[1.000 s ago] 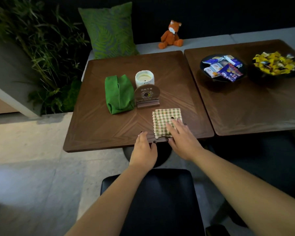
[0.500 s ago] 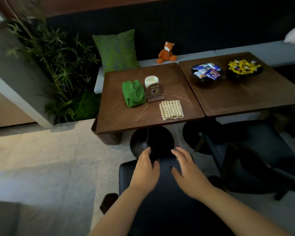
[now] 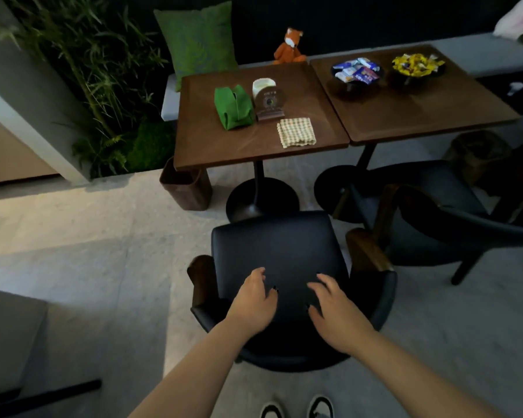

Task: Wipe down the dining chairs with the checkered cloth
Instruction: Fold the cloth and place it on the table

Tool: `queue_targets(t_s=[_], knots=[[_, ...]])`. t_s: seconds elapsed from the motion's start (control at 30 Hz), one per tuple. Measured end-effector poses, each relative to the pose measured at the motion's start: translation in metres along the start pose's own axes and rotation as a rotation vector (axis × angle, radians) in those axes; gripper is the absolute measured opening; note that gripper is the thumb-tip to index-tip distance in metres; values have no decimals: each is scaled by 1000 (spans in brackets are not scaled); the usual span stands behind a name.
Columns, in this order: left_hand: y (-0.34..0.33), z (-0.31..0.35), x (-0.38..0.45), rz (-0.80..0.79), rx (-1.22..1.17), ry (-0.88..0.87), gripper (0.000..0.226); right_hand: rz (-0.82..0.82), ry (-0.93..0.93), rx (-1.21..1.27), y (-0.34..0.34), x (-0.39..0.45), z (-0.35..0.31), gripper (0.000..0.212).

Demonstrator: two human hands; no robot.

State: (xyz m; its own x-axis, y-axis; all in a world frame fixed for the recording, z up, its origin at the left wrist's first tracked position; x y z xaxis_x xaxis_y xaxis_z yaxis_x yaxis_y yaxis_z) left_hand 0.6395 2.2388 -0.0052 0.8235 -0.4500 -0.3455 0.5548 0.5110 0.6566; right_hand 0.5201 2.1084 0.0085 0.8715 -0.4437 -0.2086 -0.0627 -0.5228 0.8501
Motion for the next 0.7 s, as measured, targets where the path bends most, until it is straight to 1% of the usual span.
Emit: queue_targets(t_s=[0.1,0.17,0.3,0.4,0.57,0.7], knots=[[-34,-21,3,-102,52,94,63,-52,3,-131,-16,-10,33,42],[-57,-34,7,-152,128,139,65,-58,65,-225,-22,-15,48,37],[-104,-52,13,-273,299,204,56,-67,188,-336,-31,-16,61,39],[-137,-54,27,-370,410,190,53,-68,243,-366,-29,-9,62,40],[-183,-57,49,-461,463,172,43,-59,245,-356,-30,-5,63,44],[-207,-65,57,-578,424,231,51,-52,242,-321,-29,-6,68,45]])
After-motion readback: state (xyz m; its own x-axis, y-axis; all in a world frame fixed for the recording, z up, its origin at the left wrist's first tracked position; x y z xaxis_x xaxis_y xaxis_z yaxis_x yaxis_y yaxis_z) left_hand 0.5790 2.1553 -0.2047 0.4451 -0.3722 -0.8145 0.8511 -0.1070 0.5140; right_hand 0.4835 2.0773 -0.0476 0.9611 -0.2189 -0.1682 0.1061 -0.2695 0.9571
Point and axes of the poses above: each hand's wrist, its own x-axis towards the middle knuckle, its own y-axis out of the back of the hand, z = x × y, the point moved 6 cm from there along x, towards the middle knuckle, and after that the axes turned 11 degrees about z, right-handed, at the moved point
